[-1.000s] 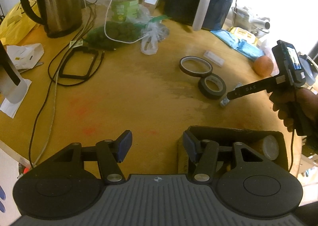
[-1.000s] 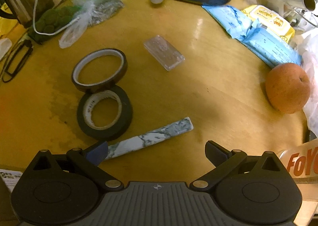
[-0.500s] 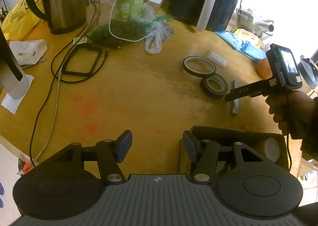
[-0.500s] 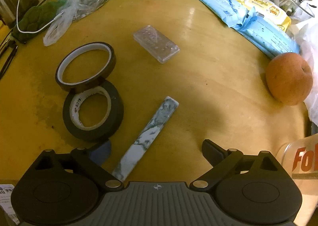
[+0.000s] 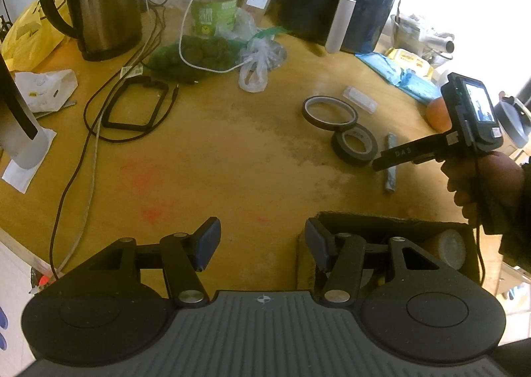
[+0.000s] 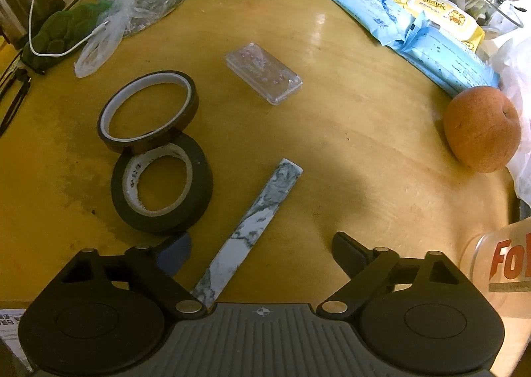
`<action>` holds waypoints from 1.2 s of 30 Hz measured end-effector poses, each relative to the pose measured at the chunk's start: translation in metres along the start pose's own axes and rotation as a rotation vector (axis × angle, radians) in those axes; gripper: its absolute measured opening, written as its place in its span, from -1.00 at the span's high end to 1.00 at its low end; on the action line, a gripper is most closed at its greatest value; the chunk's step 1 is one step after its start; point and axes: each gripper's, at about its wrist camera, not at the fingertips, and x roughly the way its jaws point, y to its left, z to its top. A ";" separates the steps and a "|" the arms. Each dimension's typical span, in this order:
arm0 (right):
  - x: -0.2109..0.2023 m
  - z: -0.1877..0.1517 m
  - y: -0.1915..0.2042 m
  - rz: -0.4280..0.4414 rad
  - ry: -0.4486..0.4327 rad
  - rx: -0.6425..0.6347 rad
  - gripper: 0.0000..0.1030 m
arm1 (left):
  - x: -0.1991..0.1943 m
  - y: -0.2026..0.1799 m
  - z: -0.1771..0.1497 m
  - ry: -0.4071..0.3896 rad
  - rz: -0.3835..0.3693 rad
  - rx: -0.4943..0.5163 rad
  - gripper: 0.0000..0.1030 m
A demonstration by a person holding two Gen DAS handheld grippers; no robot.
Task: Organize rigid objects
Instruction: 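Reach the right tool to the marbled white stick and close on it, then lift the marbled stick up from the table with the right tool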
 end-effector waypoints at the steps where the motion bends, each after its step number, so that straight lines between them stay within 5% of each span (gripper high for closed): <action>1: -0.002 -0.001 0.000 -0.001 -0.007 0.003 -0.55 | 0.000 0.000 0.000 0.000 0.000 -0.001 -0.08; 11: -0.012 -0.003 0.000 0.005 -0.034 0.006 0.66 | 0.002 -0.001 0.001 0.000 -0.013 0.009 -0.08; 36: -0.020 -0.010 -0.003 0.022 -0.081 0.018 0.68 | 0.003 -0.004 0.002 0.000 -0.023 0.021 -0.08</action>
